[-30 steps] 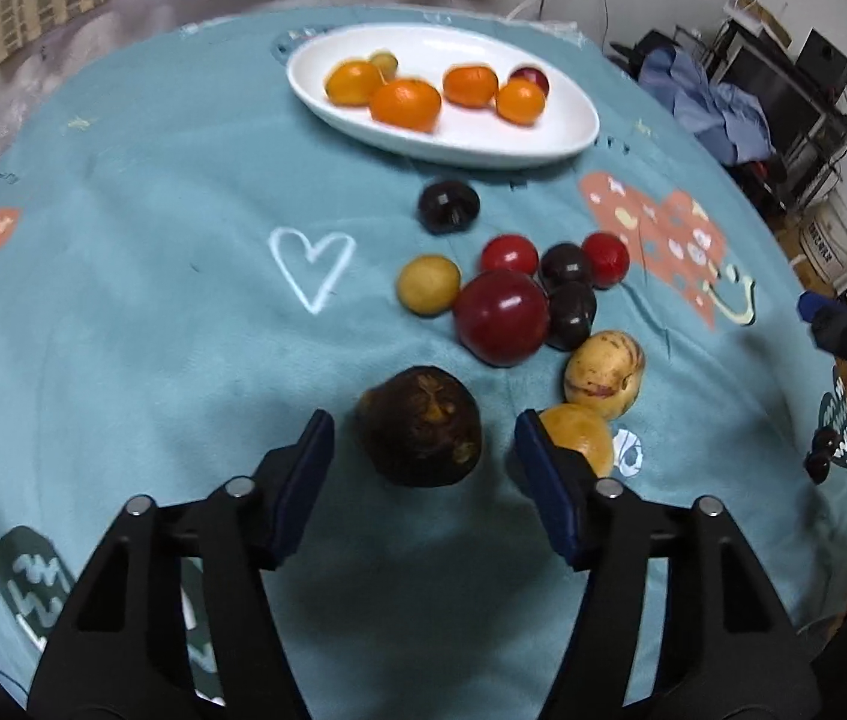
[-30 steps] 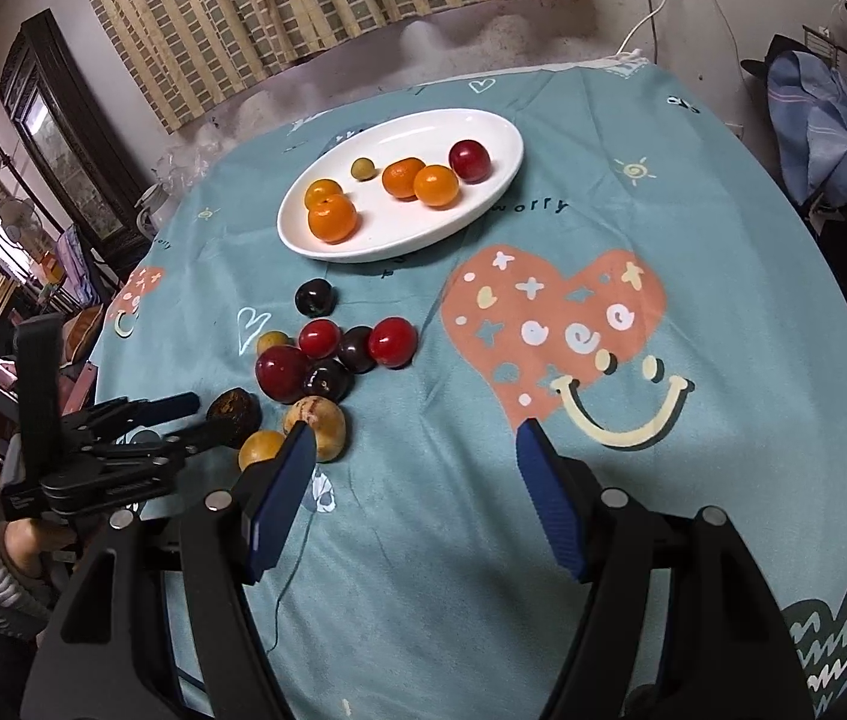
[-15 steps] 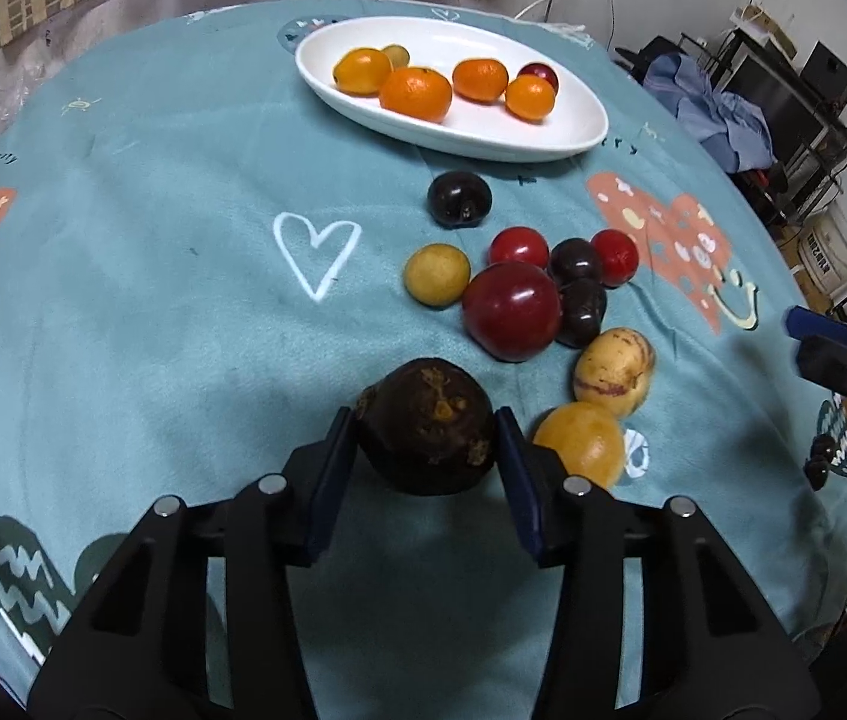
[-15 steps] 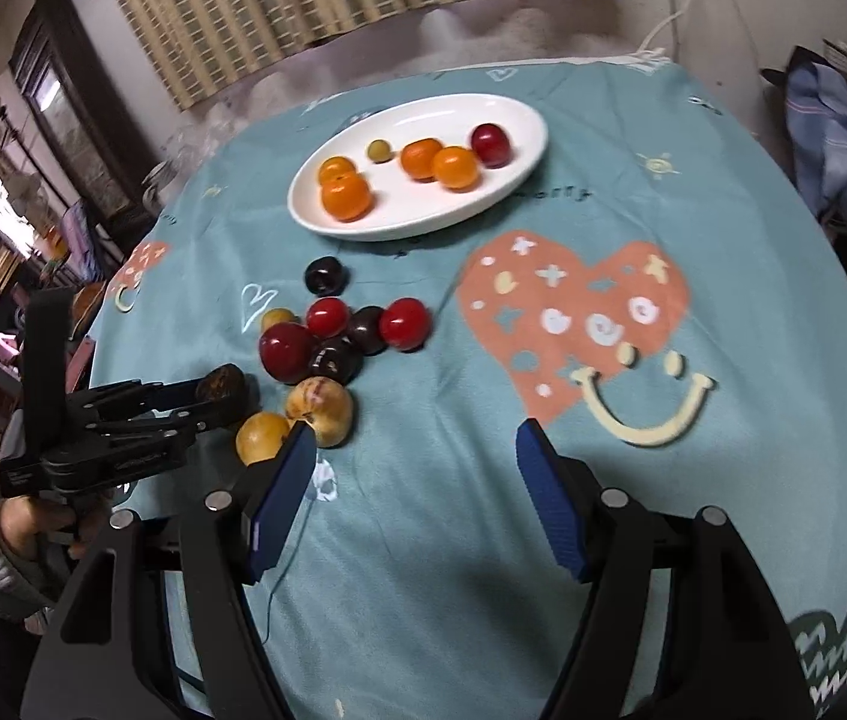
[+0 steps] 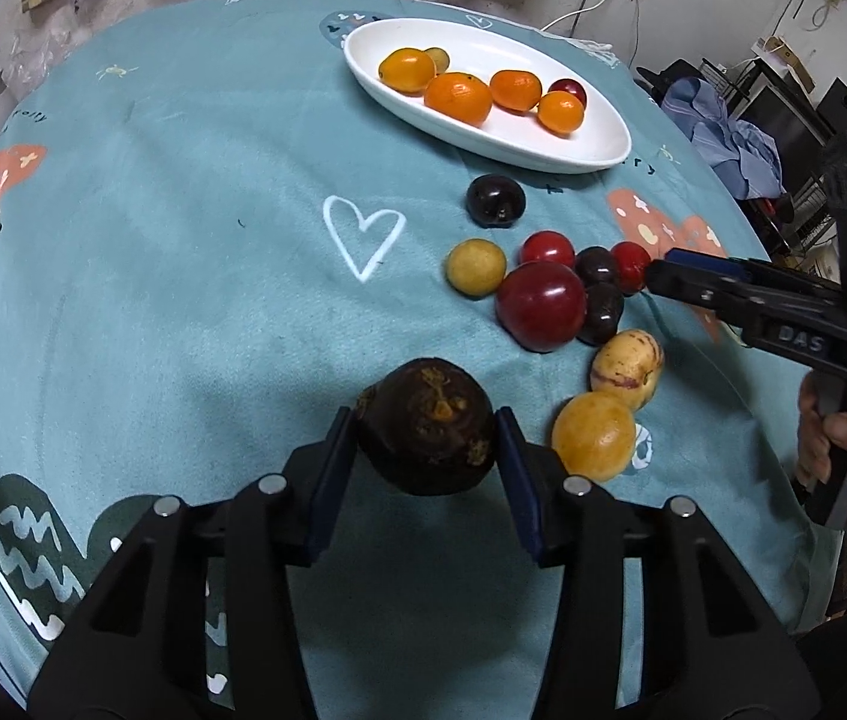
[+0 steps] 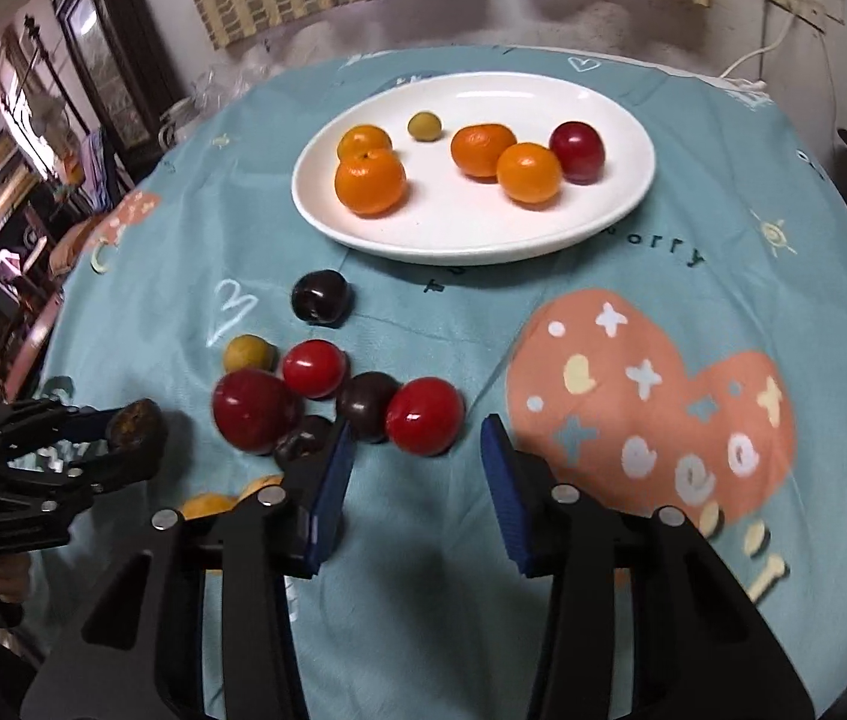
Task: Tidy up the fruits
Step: 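Grasp the dark brown fruit with the left gripper while the right grasps a small red fruit, then place the brown fruit and small red fruit on the white plate, opening both grippers, then grasp a large dark red plum with the left gripper while the right grasps a speckled fruit, then carry the plum and speckled fruit onto the white plate and open both grippers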
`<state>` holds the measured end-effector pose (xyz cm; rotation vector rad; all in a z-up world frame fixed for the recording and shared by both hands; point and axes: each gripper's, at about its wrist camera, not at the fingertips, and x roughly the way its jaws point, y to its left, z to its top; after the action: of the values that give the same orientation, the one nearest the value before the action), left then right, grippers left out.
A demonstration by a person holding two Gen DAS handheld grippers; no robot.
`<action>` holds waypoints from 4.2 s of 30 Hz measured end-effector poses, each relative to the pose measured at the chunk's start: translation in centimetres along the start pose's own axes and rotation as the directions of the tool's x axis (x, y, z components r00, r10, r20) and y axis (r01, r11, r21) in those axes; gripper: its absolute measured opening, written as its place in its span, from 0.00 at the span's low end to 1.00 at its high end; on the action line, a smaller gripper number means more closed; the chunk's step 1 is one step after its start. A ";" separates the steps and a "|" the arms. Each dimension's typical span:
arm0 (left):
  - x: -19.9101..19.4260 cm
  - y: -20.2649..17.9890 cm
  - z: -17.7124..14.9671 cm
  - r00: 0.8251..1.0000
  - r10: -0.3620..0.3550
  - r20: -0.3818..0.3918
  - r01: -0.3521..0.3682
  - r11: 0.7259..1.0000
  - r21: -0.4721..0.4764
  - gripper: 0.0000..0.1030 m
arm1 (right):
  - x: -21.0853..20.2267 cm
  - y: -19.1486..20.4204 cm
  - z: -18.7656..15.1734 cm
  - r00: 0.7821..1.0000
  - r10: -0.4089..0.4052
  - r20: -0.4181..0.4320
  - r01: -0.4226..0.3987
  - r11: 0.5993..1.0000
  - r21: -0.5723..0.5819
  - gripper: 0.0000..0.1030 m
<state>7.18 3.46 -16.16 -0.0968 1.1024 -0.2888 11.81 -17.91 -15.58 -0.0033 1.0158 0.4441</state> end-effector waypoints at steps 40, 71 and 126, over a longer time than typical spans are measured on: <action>2.5 -4.9 17.9 0.984 -0.100 0.151 0.079 0.987 0.140 0.46 | -3.2 -5.2 8.1 0.974 -0.026 0.227 -0.004 0.991 0.131 0.29; 1.5 -3.2 5.0 0.999 -0.050 0.003 0.049 0.996 0.077 0.61 | -6.5 -5.6 -0.5 0.989 -0.044 0.138 0.004 0.960 0.280 0.69; -1.3 0.4 -0.5 0.999 -0.052 0.007 0.052 0.997 -0.063 0.40 | 0.9 1.5 -2.7 0.956 0.279 -0.087 -0.243 0.925 0.292 0.40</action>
<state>6.33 4.27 -15.37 -0.1822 1.1053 -0.3001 9.41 -16.77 -17.42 0.3659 1.2049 0.5459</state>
